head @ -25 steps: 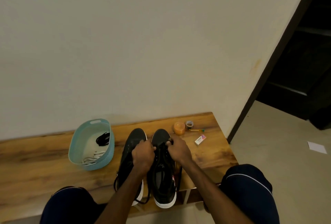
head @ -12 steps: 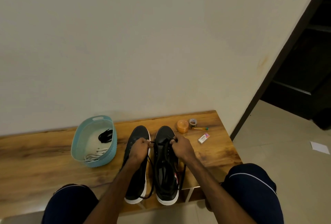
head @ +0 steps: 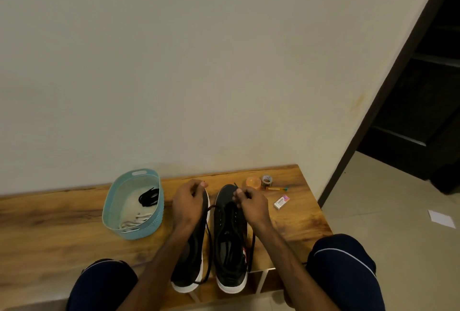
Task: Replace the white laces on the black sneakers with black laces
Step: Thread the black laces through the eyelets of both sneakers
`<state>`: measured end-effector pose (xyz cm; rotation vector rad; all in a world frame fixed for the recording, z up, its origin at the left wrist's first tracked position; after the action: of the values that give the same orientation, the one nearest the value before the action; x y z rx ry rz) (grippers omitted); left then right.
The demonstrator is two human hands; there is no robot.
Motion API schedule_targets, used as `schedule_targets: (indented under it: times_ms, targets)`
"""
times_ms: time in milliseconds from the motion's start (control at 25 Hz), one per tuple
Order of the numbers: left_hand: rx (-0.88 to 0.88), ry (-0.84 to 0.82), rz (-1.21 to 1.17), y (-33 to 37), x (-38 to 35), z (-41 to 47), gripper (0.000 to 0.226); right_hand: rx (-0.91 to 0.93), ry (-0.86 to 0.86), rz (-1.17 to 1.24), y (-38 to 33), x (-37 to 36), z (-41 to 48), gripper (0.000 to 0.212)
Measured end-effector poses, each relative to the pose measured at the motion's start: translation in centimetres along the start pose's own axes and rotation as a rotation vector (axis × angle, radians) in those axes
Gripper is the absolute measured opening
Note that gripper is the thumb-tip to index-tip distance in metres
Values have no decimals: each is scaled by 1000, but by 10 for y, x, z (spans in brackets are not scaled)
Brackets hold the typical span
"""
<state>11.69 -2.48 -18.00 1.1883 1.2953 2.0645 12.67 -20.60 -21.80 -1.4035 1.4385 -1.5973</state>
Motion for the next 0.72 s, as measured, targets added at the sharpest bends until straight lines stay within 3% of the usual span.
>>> schedule_targets:
  times_ms: [160,320,480,720]
  targets:
    - [-11,114,-411,94,58,24,7,149,-75,362,-100,34,-28,12]
    - [-110,117,-650,200,109,34,10,382,-127,457,-224,67,-57,15]
    - [-181,144,-726,278,144,24,17,519,-61,516,-313,93,-86,14]
    - [-261,136,-763,354,177,10,12,583,68,605,-376,131,-103,11]
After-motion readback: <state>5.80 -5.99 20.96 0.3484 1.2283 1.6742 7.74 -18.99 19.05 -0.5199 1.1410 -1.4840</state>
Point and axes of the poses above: each hand's wrist, its own z-axis towards the middle knuckle, its own x-axis out of the back of the hand, y = z × x, the point moved 3 cm from there along z, towards the middle knuckle, and after that the axes turned 13 degrees about y, right-handed, at the moved point
